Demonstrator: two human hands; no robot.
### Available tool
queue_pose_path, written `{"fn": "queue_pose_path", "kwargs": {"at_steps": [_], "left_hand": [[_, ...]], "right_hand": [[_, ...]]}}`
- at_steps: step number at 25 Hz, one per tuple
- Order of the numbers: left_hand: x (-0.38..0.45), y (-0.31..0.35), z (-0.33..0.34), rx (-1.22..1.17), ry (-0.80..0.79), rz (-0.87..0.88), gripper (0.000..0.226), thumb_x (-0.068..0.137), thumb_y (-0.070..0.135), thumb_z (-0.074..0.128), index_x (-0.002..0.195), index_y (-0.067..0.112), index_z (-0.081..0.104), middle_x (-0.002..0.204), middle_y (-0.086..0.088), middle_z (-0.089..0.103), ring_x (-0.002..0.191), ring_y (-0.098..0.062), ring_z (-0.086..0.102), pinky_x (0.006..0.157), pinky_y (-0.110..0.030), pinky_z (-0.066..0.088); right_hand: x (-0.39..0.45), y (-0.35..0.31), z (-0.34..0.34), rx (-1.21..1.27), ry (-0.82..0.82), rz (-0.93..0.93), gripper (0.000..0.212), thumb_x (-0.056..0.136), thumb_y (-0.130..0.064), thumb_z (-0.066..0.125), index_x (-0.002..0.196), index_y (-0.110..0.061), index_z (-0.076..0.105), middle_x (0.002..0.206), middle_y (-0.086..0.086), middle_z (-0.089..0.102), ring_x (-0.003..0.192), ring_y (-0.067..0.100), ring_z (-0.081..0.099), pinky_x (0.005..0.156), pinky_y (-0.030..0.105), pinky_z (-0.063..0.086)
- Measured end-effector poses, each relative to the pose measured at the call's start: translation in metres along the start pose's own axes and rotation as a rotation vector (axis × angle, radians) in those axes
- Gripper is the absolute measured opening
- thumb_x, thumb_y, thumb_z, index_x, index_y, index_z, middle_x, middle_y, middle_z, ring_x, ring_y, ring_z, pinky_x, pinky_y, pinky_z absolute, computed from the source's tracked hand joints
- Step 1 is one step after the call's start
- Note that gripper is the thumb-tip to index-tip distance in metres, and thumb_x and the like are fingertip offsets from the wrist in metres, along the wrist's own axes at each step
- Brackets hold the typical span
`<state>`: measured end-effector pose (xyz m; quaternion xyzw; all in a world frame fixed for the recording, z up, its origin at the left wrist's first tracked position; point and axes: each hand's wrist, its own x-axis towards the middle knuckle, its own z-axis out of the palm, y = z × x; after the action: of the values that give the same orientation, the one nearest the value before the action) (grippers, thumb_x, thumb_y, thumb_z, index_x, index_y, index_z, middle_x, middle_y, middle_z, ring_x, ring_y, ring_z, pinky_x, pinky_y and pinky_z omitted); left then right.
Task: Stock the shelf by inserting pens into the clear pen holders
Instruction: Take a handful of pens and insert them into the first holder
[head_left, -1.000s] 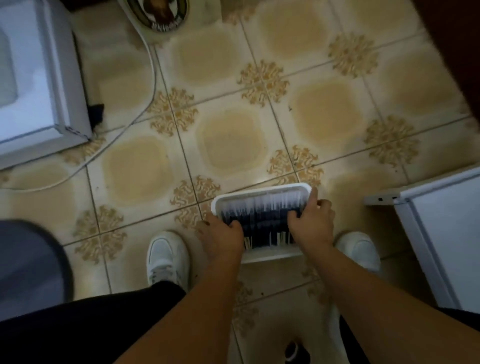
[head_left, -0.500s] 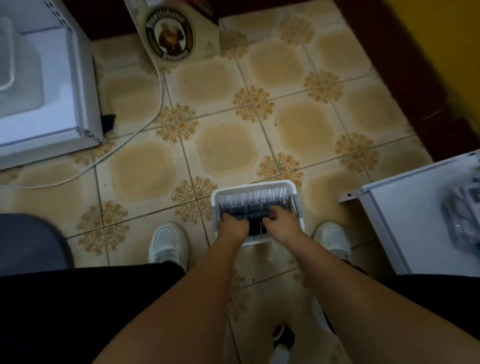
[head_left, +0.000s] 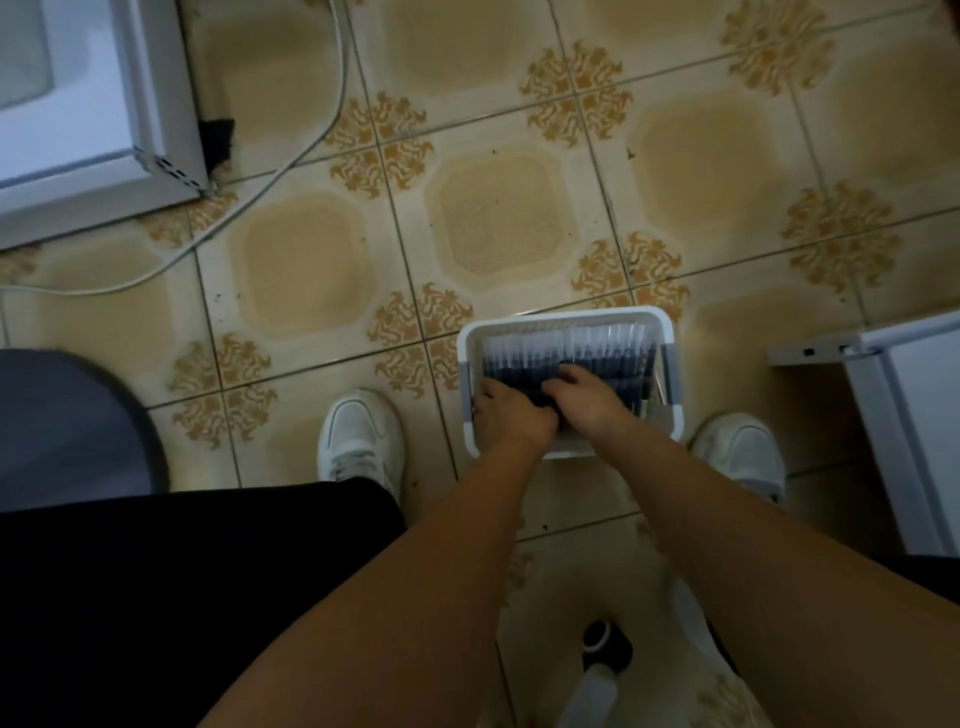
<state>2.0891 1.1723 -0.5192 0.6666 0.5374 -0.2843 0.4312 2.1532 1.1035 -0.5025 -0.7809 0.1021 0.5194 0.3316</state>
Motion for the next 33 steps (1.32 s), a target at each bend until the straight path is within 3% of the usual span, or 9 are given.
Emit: {"fn": "queue_pose_path", "kwargs": {"at_steps": [6,9,13,16,19,23,26,28,33], "left_hand": [[0.001,-0.005,0.005,0.090,0.048,0.084,0.098,0.083,0.042,0.070,0.152,0.004,0.012,0.154,-0.021,0.021,0.136,-0.037,0.037,0.110,-0.044,0.040],[0.004,-0.007,0.005,0.057,0.057,0.121,0.085,0.082,0.039,0.072,0.145,0.003,0.028,0.149,-0.019,0.030,0.131,-0.036,0.043,0.106,-0.044,0.043],[0.007,-0.007,0.003,-0.012,0.065,0.145,0.075,0.081,0.039,0.071,0.140,0.005,0.039,0.141,-0.016,0.042,0.126,-0.033,0.045,0.100,-0.042,0.046],[0.005,-0.004,0.004,-0.045,0.098,0.106,0.072,0.083,0.035,0.072,0.138,0.004,0.037,0.141,-0.016,0.041,0.124,-0.034,0.050,0.101,-0.045,0.048],[0.007,-0.004,0.003,-0.170,0.057,0.131,0.070,0.075,0.040,0.071,0.131,0.009,0.045,0.125,-0.012,0.057,0.110,-0.032,0.062,0.088,-0.047,0.056],[0.016,-0.013,0.005,-0.277,-0.012,0.180,0.076,0.068,0.041,0.073,0.134,0.012,0.048,0.121,-0.004,0.065,0.105,-0.023,0.064,0.082,-0.033,0.054],[0.019,-0.014,0.009,-0.273,0.005,0.185,0.059,0.078,0.036,0.070,0.130,0.014,0.054,0.114,-0.003,0.067,0.101,-0.022,0.065,0.076,-0.029,0.050],[0.020,-0.012,0.009,-0.273,0.033,0.174,0.049,0.084,0.033,0.065,0.127,0.013,0.056,0.112,-0.005,0.068,0.101,-0.025,0.066,0.074,-0.029,0.050],[0.021,-0.012,0.004,-0.293,0.015,0.190,0.041,0.094,0.018,0.060,0.132,0.007,0.050,0.120,-0.010,0.063,0.107,-0.027,0.062,0.076,-0.025,0.046]], "right_hand": [[0.004,-0.002,0.007,-0.010,-0.008,-0.023,0.074,0.092,-0.038,0.067,0.151,-0.010,0.031,0.147,0.014,0.046,0.128,0.032,0.051,0.103,0.042,0.047],[0.009,-0.002,0.006,-0.010,-0.017,-0.009,0.084,0.089,-0.044,0.068,0.153,-0.010,0.025,0.151,0.013,0.040,0.132,0.033,0.047,0.103,0.043,0.046],[0.011,-0.005,0.009,0.054,-0.042,0.021,0.084,0.087,-0.047,0.070,0.151,-0.009,0.030,0.149,0.011,0.044,0.128,0.033,0.051,0.098,0.044,0.050],[0.012,-0.006,0.014,0.082,-0.030,0.012,0.078,0.087,-0.045,0.071,0.148,-0.011,0.036,0.146,0.009,0.047,0.127,0.032,0.051,0.102,0.044,0.048],[0.013,-0.007,0.010,0.149,-0.061,0.030,0.083,0.088,-0.043,0.070,0.152,-0.010,0.030,0.153,0.010,0.040,0.134,0.032,0.046,0.109,0.044,0.043],[0.017,-0.008,0.003,0.200,-0.124,0.071,0.075,0.088,-0.041,0.070,0.148,-0.009,0.039,0.150,0.011,0.044,0.134,0.032,0.046,0.109,0.045,0.040],[0.013,-0.011,0.011,0.220,-0.154,0.061,0.083,0.075,-0.052,0.079,0.141,-0.011,0.049,0.139,0.011,0.055,0.123,0.032,0.055,0.105,0.049,0.046],[0.017,-0.008,0.015,0.232,-0.160,0.043,0.094,0.069,-0.057,0.080,0.144,-0.013,0.045,0.139,0.010,0.055,0.122,0.032,0.056,0.103,0.053,0.048],[0.019,-0.006,0.020,0.220,-0.142,0.018,0.098,0.079,-0.053,0.075,0.154,-0.012,0.027,0.153,0.009,0.040,0.136,0.030,0.045,0.111,0.048,0.041]]}}
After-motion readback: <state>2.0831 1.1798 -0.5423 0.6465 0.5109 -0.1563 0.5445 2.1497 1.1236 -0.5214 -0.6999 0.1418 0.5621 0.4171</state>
